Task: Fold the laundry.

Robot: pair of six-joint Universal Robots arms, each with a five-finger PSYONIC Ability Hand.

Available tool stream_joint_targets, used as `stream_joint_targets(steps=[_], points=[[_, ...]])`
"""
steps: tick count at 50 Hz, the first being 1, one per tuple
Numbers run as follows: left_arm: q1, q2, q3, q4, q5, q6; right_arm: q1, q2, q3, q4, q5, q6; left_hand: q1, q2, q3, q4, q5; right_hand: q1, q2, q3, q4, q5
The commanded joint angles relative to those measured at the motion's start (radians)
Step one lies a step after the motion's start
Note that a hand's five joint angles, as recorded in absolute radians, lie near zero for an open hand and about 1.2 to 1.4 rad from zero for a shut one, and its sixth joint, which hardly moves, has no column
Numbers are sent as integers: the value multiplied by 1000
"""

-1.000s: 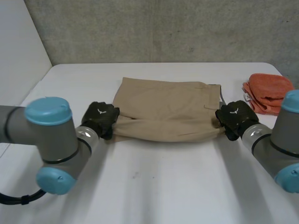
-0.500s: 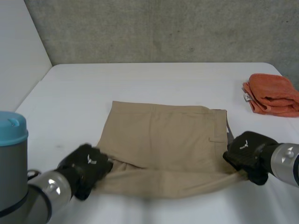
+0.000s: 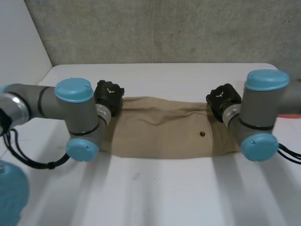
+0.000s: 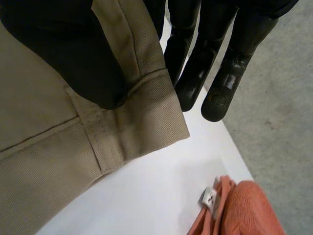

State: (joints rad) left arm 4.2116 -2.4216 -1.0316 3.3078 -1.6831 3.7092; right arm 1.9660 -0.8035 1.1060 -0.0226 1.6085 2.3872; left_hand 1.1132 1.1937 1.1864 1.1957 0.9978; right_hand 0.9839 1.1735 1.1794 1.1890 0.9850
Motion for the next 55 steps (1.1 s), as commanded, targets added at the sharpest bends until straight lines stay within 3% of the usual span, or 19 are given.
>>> stream_joint_targets(steps=[1, 2, 3, 4, 5, 10, 18, 22, 27, 31, 36, 41, 48, 49, 50, 53, 54, 55], points=[[-1, -111, 97, 182, 2, 3, 4, 168, -169, -51, 10, -72, -88, -169, -162, -171, -148, 387, 198, 192, 182, 212], [-1, -114, 99, 200, 3, 5, 4, 179, -184, -56, 11, -77, -197, -277, -270, -279, -256, 111, -79, -85, -94, -65], [-1, -117, 99, 219, 2, 5, 8, 191, -207, -66, 25, -80, -393, -473, -466, -475, -452, -526, -715, -721, -731, -701], [-1, -119, 99, 234, -4, 5, 10, 194, -215, -71, 39, -79, -642, -722, -715, -724, -701, -796, -986, -992, -1001, -972], [-2, -119, 96, 257, -9, 5, 10, 195, -221, -74, 53, -77, -939, -1019, -1012, -1021, -998, -809, -999, -1005, -1014, -985], [-16, -93, 51, 282, -35, 3, 2, 139, -218, -91, 116, -45, -939, -1019, -1012, -1021, -998, -809, -999, -1005, -1014, -985], [-13, 90, -139, 277, -79, -6, -22, -155, -63, -80, 96, 142, -939, -1019, -1012, -1021, -998, -809, -999, -1005, -1014, -985], [-12, 199, -274, 271, -76, -8, -84, -256, 47, 1, 41, 159, -939, -1019, -1012, -1021, -998, -809, -999, -1005, -1014, -985], [-15, 309, -438, 269, -72, -15, -137, -325, 236, 151, -111, 171, -939, -1019, -1012, -1021, -998, -809, -999, -1005, -1014, -985], [-13, 392, -551, 271, -63, -58, -186, -352, 386, 152, -194, 204, -939, -1019, -1012, -1021, -998, -688, -877, -883, -893, -863], [-15, 441, -624, 274, -24, -155, -216, -349, 514, 17, -260, 222, -935, -1015, -1008, -1017, -994, -564, -754, -760, -769, -740], [-16, 444, -639, 274, 14, -247, -217, -287, 564, -128, -277, 219, -920, -1001, -993, -1003, -979, -512, -701, -707, -717, -687], [-16, 437, -640, 274, 16, -262, -219, -226, 558, -215, -283, 221, -917, -998, -991, -1000, -976, -312, -502, -507, -517, -488], [-15, 437, -640, 274, 16, -262, -219, -220, 555, -218, -282, 219, -917, -998, -991, -1000, -976, -262, -452, -458, -467, -438], [-15, 435, -640, 274, 16, -262, -219, -206, 549, -226, -282, 216, -917, -998, -991, -1000, -976, -29, -219, -225, -234, -205], [-15, 432, -640, 274, 17, -262, -219, -191, 537, -235, -285, 222, -920, -1001, -993, -1003, -979, 222, 32, 27, 17, 46], [-15, 432, -642, 274, 17, -262, -220, -183, 529, -232, -283, 210, -920, -1001, -993, -1003, -979, 410, 221, 215, 205, 235], [-15, 432, -642, 274, 17, -262, -220, -181, 526, -231, -269, 208, -920, -1001, -993, -1003, -979, 412, 223, 217, 207, 237]])
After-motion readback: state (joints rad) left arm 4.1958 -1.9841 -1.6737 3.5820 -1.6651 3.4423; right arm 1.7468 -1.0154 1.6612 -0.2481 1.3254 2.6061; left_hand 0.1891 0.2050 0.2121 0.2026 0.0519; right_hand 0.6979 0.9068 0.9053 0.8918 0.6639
